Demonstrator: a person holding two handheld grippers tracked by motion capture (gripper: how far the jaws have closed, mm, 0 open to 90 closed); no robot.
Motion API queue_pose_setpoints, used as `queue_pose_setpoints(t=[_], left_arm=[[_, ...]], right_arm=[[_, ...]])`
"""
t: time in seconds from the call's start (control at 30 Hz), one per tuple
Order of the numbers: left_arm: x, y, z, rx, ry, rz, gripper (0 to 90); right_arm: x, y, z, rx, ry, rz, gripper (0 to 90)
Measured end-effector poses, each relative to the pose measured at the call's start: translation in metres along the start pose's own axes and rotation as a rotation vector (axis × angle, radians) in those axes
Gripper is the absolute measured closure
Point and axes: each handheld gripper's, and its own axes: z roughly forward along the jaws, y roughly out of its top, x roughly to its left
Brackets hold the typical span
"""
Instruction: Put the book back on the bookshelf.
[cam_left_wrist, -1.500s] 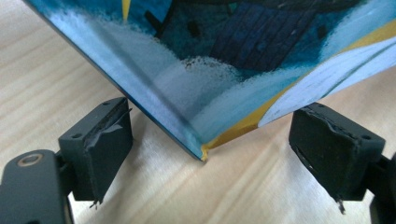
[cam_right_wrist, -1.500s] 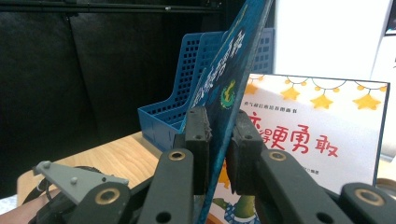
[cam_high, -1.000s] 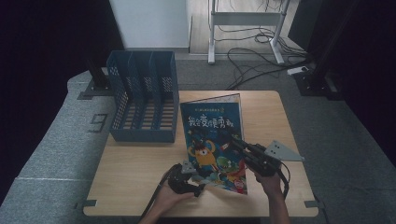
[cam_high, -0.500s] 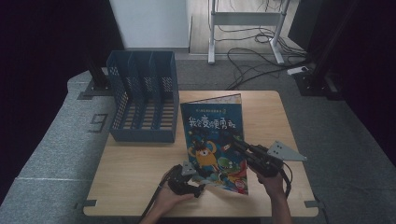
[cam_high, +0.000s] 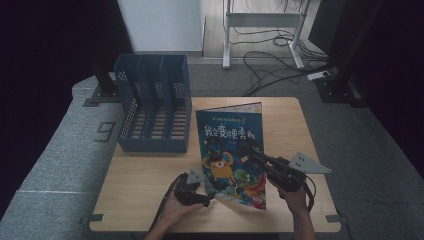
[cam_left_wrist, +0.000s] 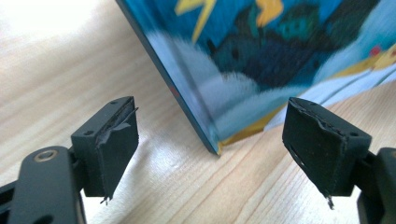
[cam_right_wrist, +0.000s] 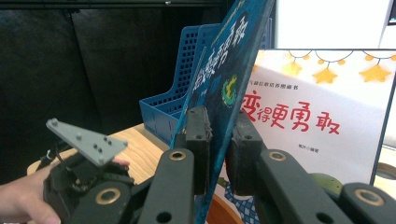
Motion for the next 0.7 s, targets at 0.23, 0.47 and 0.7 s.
queue_pose_setpoints(t=[0.23, 0.47, 0.7], left_arm=[[0.002, 0.001, -0.003, -0.032, -0.001, -0.008, 18.4], [-0.001, 0.002, -0.001, -0.036, -0.012, 0.006, 18.4], [0.007, 0.019, -0.013, -0.116, -0.008, 0.005, 20.2]], right_arm=[[0.000, -0.001, -0.003, 0.007, -0.010, -0.004, 79.0], [0.000, -0.003, -0.004, -0.001, -0.006, -0.016, 79.0], [0.000, -0.004, -0.008, 0.000, 0.007, -0.025, 79.0]])
